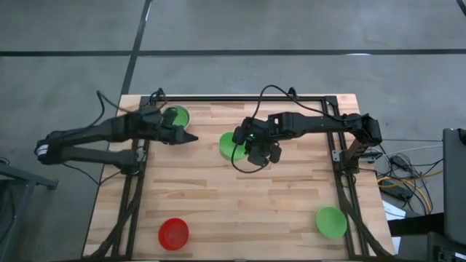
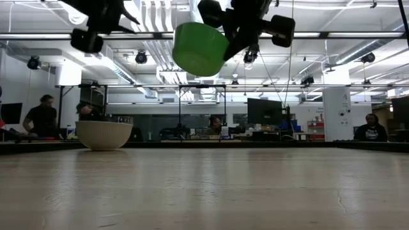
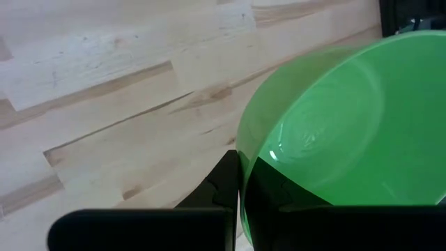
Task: Nest bowls inside each other
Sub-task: Stack the top green bowl on the stacked green bowl
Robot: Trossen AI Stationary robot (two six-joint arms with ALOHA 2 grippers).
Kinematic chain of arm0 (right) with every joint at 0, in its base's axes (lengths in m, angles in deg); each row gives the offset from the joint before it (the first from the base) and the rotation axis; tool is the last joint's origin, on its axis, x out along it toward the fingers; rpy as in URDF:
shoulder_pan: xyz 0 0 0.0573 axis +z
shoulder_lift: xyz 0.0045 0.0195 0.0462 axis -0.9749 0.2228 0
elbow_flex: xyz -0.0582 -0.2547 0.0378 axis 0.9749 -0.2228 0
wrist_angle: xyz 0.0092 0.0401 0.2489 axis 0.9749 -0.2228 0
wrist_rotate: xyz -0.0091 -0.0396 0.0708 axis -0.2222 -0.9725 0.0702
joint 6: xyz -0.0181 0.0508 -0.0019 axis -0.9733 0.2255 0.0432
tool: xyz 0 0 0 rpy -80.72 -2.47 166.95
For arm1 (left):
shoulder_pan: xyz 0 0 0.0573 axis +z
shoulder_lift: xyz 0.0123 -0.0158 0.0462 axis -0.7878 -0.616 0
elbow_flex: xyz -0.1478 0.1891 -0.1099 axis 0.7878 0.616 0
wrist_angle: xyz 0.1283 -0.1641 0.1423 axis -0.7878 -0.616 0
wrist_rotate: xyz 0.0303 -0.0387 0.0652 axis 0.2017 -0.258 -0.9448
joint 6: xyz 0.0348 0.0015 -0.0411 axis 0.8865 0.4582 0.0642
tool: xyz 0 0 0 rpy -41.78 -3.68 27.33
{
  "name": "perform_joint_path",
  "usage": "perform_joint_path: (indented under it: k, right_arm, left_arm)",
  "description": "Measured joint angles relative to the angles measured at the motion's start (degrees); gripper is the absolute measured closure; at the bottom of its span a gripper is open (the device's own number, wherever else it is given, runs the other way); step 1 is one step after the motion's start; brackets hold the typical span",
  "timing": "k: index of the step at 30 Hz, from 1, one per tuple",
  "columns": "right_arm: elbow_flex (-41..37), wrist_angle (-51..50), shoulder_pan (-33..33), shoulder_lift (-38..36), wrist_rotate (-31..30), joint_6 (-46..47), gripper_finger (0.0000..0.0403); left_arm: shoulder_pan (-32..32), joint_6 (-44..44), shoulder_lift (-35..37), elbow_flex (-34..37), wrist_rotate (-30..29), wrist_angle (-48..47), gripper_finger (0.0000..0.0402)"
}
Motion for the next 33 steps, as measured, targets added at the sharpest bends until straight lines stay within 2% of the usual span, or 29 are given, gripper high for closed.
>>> perform_joint_path:
  k: [3, 6, 14, 24, 33]
  right_arm:
    - [0.00, 0.00, -0.03, 0.04, -0.01, 0.00, 0.0394]
    - [0.00, 0.02, -0.01, 0.04, -0.01, -0.02, 0.0394]
    - [0.00, 0.07, 0.01, 0.04, -0.01, -0.07, 0.0394]
    - [0.00, 0.20, 0.27, 0.04, -1.53, -2.38, 0.0394]
    - [-0.15, 0.11, 0.98, 0.04, -1.45, -3.69, 0.0394]
  left_arm:
    - [0.23, 0.41, -3.11, -7.87, -0.37, -9.56, 0.0310]
    - [0.27, 0.45, -6.57, -13.82, -0.90, -14.84, 0.0310]
    - [0.48, 0.54, -16.36, -22.59, 0.50, -23.41, 0.0310]
    - [2.21, 1.23, -26.33, -28.98, 9.49, -24.30, 0.0310]
    - [2.98, 3.14, -32.76, -35.14, 12.30, -25.40, 0.0310]
